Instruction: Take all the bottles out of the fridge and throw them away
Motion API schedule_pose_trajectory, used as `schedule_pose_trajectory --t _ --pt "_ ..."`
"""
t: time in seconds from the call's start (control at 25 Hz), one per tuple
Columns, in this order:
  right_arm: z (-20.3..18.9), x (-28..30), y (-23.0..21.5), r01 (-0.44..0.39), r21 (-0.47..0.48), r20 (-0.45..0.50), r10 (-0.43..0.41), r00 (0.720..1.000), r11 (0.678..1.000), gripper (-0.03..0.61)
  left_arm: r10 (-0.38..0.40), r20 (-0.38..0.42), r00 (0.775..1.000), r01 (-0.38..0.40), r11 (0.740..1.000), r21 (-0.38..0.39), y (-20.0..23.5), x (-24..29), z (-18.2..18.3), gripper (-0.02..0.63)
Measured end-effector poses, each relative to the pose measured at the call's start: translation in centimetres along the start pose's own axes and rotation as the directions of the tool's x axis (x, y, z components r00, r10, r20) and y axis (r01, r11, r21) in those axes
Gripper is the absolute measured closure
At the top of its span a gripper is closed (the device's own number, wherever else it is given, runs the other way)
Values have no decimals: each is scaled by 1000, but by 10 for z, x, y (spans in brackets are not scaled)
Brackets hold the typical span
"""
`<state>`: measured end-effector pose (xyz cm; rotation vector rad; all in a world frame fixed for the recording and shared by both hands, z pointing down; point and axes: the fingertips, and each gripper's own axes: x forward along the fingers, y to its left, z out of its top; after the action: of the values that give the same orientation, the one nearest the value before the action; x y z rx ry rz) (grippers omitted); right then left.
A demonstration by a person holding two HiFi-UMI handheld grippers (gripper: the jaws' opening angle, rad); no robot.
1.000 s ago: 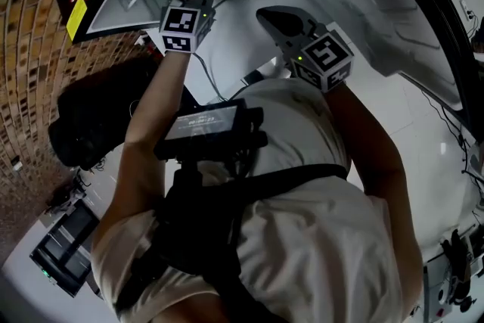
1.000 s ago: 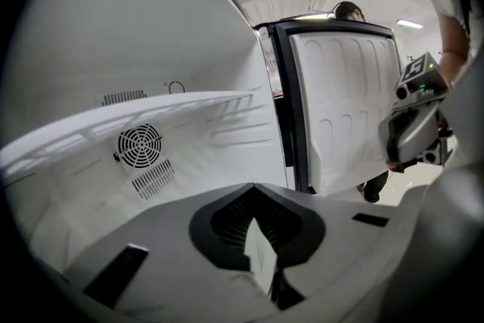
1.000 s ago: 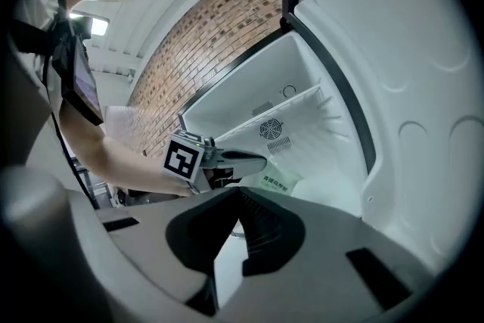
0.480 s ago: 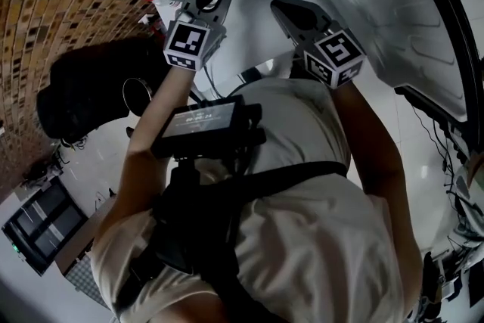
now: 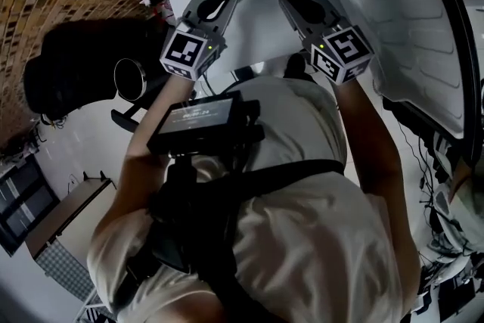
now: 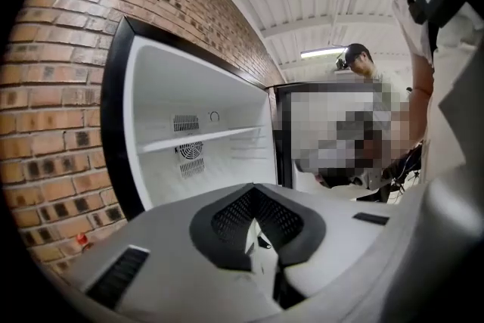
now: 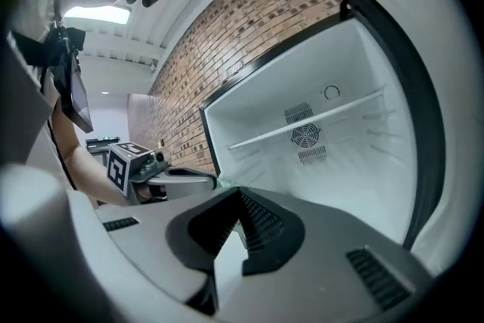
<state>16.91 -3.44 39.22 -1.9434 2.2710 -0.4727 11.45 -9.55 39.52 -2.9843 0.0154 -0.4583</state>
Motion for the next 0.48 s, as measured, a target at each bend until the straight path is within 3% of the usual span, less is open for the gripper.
schedule_pose_trajectory --t 0.48 --pt "-3 43 48 -92 -16 -15 92 996 996 572 83 47 995 -79 993 -87 20 -61 -17 603"
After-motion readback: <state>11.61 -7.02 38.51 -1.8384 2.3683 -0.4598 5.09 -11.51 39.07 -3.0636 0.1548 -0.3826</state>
